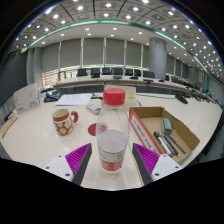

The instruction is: Pour water

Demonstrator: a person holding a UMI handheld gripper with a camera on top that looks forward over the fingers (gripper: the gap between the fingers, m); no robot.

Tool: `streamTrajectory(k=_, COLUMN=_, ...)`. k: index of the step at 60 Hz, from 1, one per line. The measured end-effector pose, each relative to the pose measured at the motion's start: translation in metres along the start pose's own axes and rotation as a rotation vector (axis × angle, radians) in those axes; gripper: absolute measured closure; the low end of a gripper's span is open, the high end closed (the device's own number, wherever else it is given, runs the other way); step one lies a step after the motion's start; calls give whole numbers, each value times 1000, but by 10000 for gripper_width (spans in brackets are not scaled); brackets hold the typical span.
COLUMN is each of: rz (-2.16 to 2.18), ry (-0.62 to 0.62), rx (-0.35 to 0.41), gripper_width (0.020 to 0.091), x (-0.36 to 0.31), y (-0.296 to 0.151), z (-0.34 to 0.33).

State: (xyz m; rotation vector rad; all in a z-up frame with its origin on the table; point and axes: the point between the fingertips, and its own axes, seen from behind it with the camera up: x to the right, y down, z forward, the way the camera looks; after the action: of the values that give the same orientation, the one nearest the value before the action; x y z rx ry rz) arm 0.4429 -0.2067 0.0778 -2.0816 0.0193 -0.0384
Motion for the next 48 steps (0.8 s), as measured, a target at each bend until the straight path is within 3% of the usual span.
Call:
streamTrajectory(k=3, rz=5, ry=-11, rx=6, gripper_width=310, x=3, y=-1, z=16)
streamTrajectory(k=10, rz=-24, ry=-32, rx=32, gripper_width=570, x=-4, y=-4, z=37)
streamTrajectory(k=22, rz=-50, ry=-2, rx=72, gripper_width=716, x=-1, y=-13, z=43)
streamTrajectory(k=35, rz=-188, ry=45, rx=100, gripper_width=717, x=-7, y=-56, z=37)
streamTrajectory(k=48, rz=-584, ry=286, rx=153, gripper_width=717, x=-4, y=-149, z=43)
